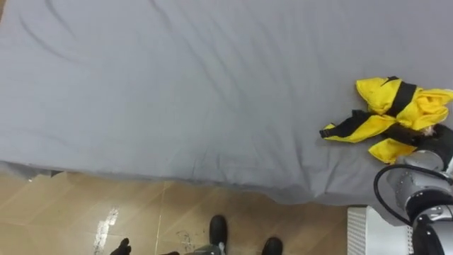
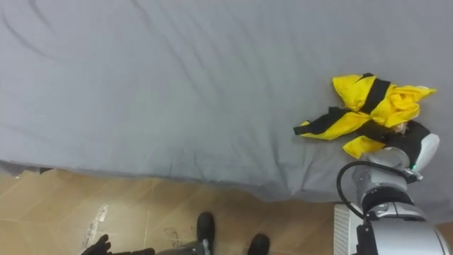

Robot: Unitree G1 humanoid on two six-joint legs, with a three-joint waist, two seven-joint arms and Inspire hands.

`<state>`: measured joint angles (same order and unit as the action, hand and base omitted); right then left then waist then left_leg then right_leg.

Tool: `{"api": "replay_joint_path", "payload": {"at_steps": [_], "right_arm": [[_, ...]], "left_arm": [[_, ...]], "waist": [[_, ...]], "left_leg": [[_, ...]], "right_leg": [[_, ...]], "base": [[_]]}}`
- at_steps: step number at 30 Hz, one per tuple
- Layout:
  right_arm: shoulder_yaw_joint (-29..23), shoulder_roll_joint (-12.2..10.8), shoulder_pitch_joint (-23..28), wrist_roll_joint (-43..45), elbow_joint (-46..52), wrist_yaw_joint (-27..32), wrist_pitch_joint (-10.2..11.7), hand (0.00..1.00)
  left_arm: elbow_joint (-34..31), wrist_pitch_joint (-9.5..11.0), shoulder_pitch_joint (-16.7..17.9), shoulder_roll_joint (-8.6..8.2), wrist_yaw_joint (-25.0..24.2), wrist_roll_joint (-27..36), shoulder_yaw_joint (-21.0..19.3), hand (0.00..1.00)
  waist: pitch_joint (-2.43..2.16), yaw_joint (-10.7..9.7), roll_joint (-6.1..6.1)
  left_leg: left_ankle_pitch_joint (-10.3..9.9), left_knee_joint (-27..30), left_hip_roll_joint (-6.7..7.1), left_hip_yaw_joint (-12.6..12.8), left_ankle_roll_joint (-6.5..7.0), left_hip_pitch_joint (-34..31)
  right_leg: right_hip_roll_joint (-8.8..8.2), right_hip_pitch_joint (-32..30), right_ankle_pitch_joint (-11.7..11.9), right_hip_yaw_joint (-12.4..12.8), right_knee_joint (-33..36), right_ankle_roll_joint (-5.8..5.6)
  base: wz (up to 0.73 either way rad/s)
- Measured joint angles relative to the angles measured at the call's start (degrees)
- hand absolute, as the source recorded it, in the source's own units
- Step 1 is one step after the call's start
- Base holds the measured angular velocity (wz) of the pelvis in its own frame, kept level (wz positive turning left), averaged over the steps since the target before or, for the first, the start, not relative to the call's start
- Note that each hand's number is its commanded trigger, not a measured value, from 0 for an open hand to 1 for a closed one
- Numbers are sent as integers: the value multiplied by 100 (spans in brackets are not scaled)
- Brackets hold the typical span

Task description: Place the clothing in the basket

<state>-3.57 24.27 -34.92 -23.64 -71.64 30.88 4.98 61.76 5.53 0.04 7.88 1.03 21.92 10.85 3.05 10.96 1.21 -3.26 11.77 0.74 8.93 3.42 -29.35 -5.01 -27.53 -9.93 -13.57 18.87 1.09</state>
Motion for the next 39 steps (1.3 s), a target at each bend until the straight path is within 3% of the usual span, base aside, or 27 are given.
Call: {"api": "replay_joint_path", "payload": {"at_steps": [4, 13, 22, 27, 31, 34, 35, 39], "right_arm": [[211, 19, 0, 1, -4, -180, 0, 100], [230, 25, 0, -33, 12, -450, -5, 100], [243, 7, 12, -106, 377, -745, -6, 100], [304, -176, 307, -143, 1150, -801, -7, 100], [275, -521, 1251, 65, 2459, -894, 5, 100], [279, -713, 2059, 137, 3346, -1119, -3, 100], [276, -715, 2410, 224, 3686, -1179, -22, 100], [266, -720, 3130, 614, 4606, -1287, -25, 100]], "left_arm": [[0, 108, -1, 65, 3, 106, 189, 0], [2, 187, -1, 128, -4, 111, 175, 0], [22, 192, -22, 127, -7, 105, 170, 0], [70, 185, -11, 150, 117, 8, 169, 0], [122, 95, 98, 173, 224, -240, 44, 0], [123, 79, 281, 137, 291, -407, -66, 0], [63, 66, 400, 119, 325, -411, -68, 0], [-6, -22, 656, 72, 385, -656, -219, 0]], "waist": [[13, 0, -21], [81, -9, -130], [78, -29, -152], [60, -249, -267], [-85, -604, -490], [-151, -766, -535], [-251, -800, -532], [-301, -997, -489]], "left_leg": [[1, 10, 2, 51, 2, 2], [2, 33, 2, 57, 1, 6], [12, 98, 10, 79, 16, 72], [10, 40, 9, 173, 14, 503], [-15, -20, 10, 184, -22, 1003], [-191, -72, -12, 215, -37, 1552], [-243, -128, -36, 240, -42, 1724], [-317, -276, -40, 478, -64, 2295]], "right_leg": [[-12, -14, 0, 61, 2, 0], [-31, -37, -1, 86, 43, -1], [-37, 24, -12, 172, 79, -14], [-38, 466, -34, 187, -29, -21], [66, 1114, -5, 186, -377, -48], [142, 1670, 17, 252, -658, -63], [157, 1816, 14, 318, -716, -74], [170, 2276, 7, 484, -815, -102]], "base": [[-7], [-1], [-2], [-3], [5], [-15], [-37], [-32]]}}
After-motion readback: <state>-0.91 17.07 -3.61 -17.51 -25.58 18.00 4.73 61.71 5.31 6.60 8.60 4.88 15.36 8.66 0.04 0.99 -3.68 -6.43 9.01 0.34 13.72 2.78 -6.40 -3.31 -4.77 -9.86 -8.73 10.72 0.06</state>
